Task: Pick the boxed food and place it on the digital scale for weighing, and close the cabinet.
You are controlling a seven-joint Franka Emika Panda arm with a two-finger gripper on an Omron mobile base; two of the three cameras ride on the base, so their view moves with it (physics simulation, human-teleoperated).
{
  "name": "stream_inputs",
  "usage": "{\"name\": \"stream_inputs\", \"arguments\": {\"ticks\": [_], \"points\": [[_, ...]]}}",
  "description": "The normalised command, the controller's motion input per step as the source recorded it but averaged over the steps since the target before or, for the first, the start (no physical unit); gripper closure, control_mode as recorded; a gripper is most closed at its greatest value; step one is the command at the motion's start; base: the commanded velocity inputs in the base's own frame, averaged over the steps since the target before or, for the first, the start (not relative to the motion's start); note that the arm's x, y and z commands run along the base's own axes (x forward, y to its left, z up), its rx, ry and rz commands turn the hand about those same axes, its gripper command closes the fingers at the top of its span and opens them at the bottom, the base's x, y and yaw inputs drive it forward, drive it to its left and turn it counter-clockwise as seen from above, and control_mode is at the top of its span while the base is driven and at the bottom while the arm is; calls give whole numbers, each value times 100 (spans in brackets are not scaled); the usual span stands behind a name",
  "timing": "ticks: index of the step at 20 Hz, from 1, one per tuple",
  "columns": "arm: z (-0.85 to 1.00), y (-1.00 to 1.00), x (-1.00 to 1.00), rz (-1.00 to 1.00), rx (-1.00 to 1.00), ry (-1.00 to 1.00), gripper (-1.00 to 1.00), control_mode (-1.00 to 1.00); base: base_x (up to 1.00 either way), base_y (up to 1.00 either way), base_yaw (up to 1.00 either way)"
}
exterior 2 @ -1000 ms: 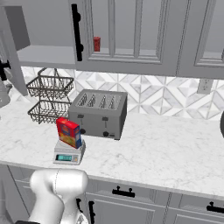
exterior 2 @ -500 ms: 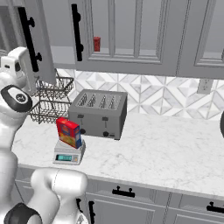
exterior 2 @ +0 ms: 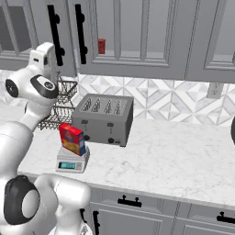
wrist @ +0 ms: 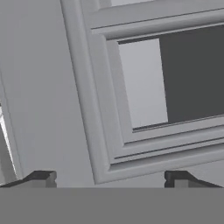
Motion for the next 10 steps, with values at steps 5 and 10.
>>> {"name": "stream_inputs", "arguments": {"ticks": [5,10], "points": [[-11,-24,100,0,4,0,-100,-100,0,0,0],[-20,-7,100,0,0,0,-100,-100,0,0,0]]}}
